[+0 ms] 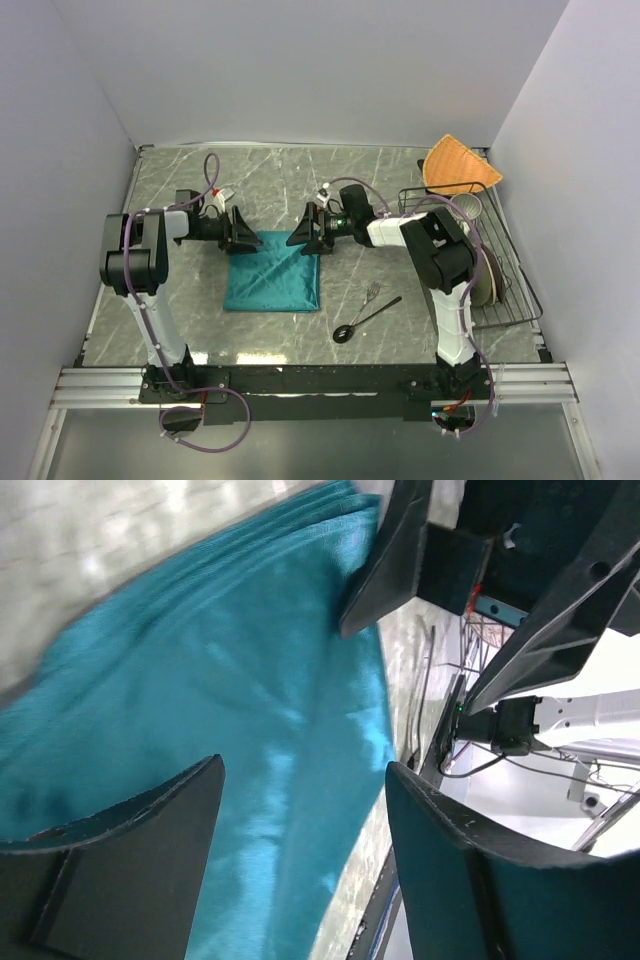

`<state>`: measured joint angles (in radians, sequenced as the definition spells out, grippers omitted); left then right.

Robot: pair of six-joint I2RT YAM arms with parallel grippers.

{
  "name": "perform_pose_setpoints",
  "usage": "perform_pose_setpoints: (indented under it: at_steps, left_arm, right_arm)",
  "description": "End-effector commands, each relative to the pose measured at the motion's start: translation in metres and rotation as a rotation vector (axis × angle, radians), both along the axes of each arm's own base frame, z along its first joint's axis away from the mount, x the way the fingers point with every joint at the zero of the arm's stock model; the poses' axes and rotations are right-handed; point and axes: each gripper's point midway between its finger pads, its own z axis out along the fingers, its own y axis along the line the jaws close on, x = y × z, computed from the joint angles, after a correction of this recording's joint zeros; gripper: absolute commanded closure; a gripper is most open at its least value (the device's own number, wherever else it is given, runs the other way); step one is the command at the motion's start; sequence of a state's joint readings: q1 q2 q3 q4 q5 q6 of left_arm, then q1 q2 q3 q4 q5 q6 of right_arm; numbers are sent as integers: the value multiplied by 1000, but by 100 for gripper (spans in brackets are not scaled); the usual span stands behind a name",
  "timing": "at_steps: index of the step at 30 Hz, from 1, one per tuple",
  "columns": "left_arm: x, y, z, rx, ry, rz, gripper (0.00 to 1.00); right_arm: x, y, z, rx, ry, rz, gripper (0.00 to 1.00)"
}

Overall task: Fold the napkin into a case and place the utensils inside
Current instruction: Smooth out the lower triangle-folded napkin at the center of the board, then pick up the lower triangle-folded napkin from the center of the board.

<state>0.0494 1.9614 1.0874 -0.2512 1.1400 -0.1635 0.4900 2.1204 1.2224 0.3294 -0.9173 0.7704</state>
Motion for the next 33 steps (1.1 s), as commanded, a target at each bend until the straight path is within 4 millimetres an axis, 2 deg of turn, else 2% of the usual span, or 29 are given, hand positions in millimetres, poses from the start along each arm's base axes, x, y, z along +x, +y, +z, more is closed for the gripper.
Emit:
perform_pose_setpoints:
  at_steps: [1, 10, 15, 20, 25, 30, 33]
  left_arm:
    - [11, 9, -11, -12, 16, 15, 30]
    - [5, 27, -42, 53, 95, 59, 32]
    - [3, 37, -47, 74, 104, 73, 33]
    - [4, 39, -46, 70, 101, 76, 33]
    - [5, 40, -45, 81, 94, 74, 32]
    - [4, 40, -43, 86, 88, 64, 32]
    - [4, 33, -21, 24, 36, 21, 28]
  right_arm:
    - [12, -11, -16, -12, 2, -44, 0]
    - [9, -28, -50, -90, 78, -82, 0]
    - [5, -44, -57, -116, 105, -100, 0]
    - [4, -57, -54, -124, 110, -95, 0]
    - [3, -61, -50, -127, 97, -85, 0]
    - [3, -63, -33, -124, 70, -83, 0]
    - [8, -70, -22, -111, 81, -110, 0]
